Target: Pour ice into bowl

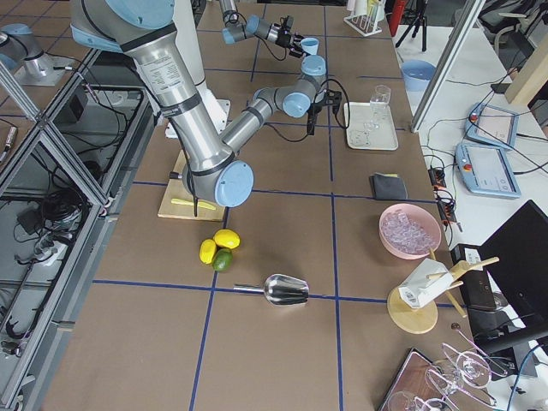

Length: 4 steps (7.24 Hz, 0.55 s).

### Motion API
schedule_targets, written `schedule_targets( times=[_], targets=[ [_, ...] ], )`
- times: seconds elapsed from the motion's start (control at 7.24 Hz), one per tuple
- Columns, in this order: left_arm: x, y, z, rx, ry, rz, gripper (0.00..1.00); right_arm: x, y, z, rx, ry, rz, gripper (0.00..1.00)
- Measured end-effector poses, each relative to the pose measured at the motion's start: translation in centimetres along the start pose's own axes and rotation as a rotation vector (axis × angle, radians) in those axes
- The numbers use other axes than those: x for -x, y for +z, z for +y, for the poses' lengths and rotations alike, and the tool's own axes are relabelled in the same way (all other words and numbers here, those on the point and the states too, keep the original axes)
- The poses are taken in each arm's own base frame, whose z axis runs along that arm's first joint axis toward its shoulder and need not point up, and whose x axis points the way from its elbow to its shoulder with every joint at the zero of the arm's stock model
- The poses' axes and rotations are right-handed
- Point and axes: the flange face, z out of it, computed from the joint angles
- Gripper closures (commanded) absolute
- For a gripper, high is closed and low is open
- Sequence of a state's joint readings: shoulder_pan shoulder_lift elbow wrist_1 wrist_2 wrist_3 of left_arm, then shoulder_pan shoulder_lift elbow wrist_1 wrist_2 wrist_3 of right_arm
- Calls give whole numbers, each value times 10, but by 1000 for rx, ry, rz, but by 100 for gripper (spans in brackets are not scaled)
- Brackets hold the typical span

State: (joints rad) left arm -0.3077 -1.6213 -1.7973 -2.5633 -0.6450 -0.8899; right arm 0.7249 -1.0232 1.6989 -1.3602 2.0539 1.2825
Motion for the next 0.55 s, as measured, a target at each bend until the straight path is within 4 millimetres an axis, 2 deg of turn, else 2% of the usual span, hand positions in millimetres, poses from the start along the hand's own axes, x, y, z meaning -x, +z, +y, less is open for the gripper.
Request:
schedule_targets(
  times=[0.55],
  targets=[
    [-63,-4,-15,-19,-11,12,100,-20,-3,-8,-12,19,14,0]
  ],
)
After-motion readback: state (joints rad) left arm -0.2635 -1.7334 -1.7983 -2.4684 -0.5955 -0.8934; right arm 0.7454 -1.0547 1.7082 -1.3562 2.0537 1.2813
